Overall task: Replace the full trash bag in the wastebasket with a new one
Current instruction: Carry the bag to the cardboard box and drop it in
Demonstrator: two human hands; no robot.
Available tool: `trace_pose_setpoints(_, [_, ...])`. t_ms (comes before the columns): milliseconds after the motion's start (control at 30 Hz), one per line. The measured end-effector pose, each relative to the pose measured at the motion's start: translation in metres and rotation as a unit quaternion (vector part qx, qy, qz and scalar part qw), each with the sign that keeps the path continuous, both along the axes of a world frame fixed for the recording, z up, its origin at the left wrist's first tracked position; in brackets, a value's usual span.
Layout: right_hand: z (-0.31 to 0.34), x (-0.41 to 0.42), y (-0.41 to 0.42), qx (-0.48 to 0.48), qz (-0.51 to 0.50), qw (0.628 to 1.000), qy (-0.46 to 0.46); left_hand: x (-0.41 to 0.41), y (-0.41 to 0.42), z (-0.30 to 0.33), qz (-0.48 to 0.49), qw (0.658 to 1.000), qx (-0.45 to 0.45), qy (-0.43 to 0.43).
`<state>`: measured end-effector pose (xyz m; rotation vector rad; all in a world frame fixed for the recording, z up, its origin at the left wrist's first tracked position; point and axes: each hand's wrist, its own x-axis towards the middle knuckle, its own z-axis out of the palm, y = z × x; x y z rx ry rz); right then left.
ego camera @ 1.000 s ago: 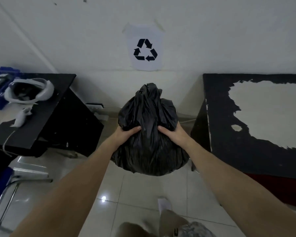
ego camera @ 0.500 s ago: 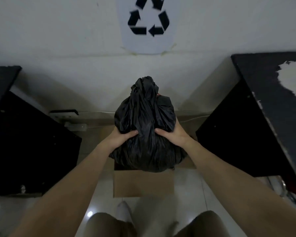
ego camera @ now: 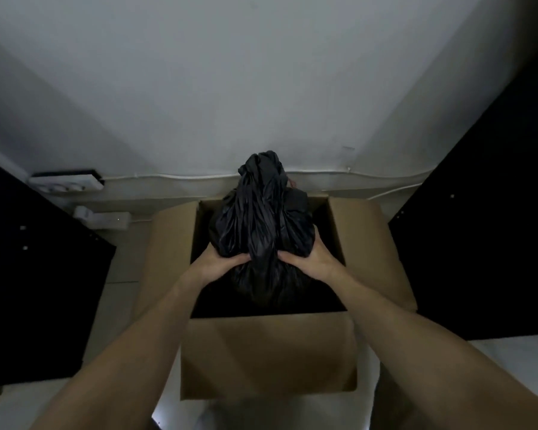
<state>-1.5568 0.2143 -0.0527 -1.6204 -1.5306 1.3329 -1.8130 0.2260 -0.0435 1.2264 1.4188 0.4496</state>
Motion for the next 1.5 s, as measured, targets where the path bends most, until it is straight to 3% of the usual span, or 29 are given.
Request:
trace_pose_setpoints(233, [-0.076, 0.003, -0.003, -0.028, 0.035, 0.998, -0.039, 0.006, -0.011, -0.069, 0.003, 0.992, -0.120, 0.034])
trace_pose_setpoints(300, [-0.070, 0.004, -0.004, -0.028, 0.032, 0.998, -0.039, 0.008, -0.015, -0.065, 0.034, 0.995, -0.084, 0.044])
trace_pose_setpoints(400, [-0.049, 0.006, -0.008, -0.026, 0.003, 0.998, -0.050, 0.006, -0.017, -0.050, 0.082, 0.990, 0.054, 0.099])
trace_pose_setpoints(467, [-0.041, 0.004, -0.008, 0.001, 0.029, 0.995, -0.095, 0.004, -0.015, -0.046, 0.017, 0.982, 0.117, 0.145])
trace_pose_setpoints(567, [-0.045, -0.007, -0.009, 0.006, 0.086, 0.975, -0.205, 0.005, -0.015, -0.055, -0.082, 0.976, 0.067, 0.192])
trace_pose_setpoints(833, [-0.020, -0.011, -0.011, -0.008, 0.081, 0.956, -0.282, 0.011, -0.017, -0.036, -0.089, 0.957, 0.039, 0.274])
trace_pose_setpoints(967, [0.058, -0.007, -0.033, 0.046, 0.037, 0.956, -0.286, 0.022, -0.043, 0.045, -0.078, 0.913, 0.119, 0.383])
trace_pose_setpoints(1100, [0.187, 0.002, -0.060, 0.082, 0.027, 0.958, -0.275, 0.049, -0.071, 0.183, -0.085, 0.887, 0.194, 0.411])
trace_pose_setpoints(1333, [0.447, 0.042, -0.131, 0.173, -0.007, 0.923, -0.345, 0.109, -0.155, 0.445, -0.101, 0.863, 0.260, 0.421])
trace_pose_setpoints(1500, [0.544, 0.076, -0.196, 0.215, -0.019, 0.916, -0.337, 0.150, -0.208, 0.545, -0.101, 0.850, 0.285, 0.432])
